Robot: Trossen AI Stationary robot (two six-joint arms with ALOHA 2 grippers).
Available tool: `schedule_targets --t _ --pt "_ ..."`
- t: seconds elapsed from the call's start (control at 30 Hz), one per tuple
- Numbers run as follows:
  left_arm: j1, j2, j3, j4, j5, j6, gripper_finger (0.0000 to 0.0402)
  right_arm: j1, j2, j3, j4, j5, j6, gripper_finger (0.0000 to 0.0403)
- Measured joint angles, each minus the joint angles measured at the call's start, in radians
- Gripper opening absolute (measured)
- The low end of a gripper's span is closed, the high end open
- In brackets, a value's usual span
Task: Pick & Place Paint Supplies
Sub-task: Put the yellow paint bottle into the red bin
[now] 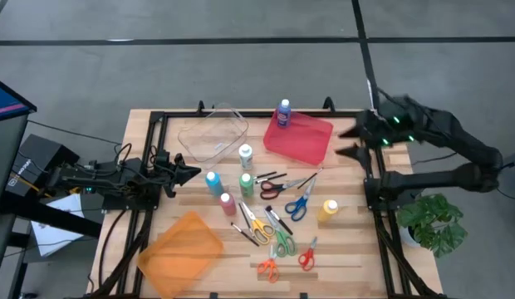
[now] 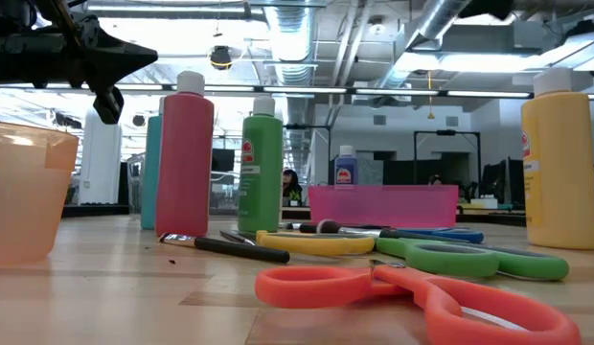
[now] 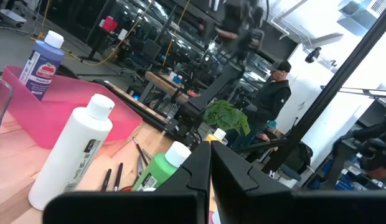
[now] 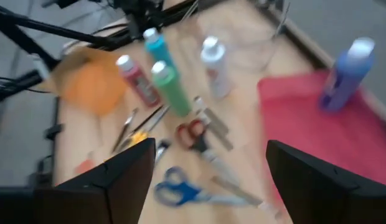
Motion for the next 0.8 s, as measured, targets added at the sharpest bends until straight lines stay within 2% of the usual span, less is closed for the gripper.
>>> schedule_targets --t 0.2,0.37,0.47,0.6,0.8 --pt "0.000 0.000 0.000 0.000 -0.008 0.000 0.0006 0.276 -0.153 -0.187 0.016 0.079 0.287 0.0302" --pt "0.000 0.000 0.000 0.000 -0.008 0.000 0.0006 0.464 -0.156 -0.311 0.021 0.114 0.402 0.0302" --pt "0.000 0.000 0.000 0.000 -0.008 0.000 0.0006 0.555 -0.120 -0.343 0.023 0.135 0.420 0.0301" --pt "0.000 0.000 0.000 0.000 -0.008 0.000 0.0006 0.647 -0.034 -0.355 0.022 0.223 0.365 0.0301" --pt "0.000 0.000 0.000 0.000 -0.008 0.000 0.0006 0.717 0.092 -0.356 0.024 0.262 0.299 0.0301"
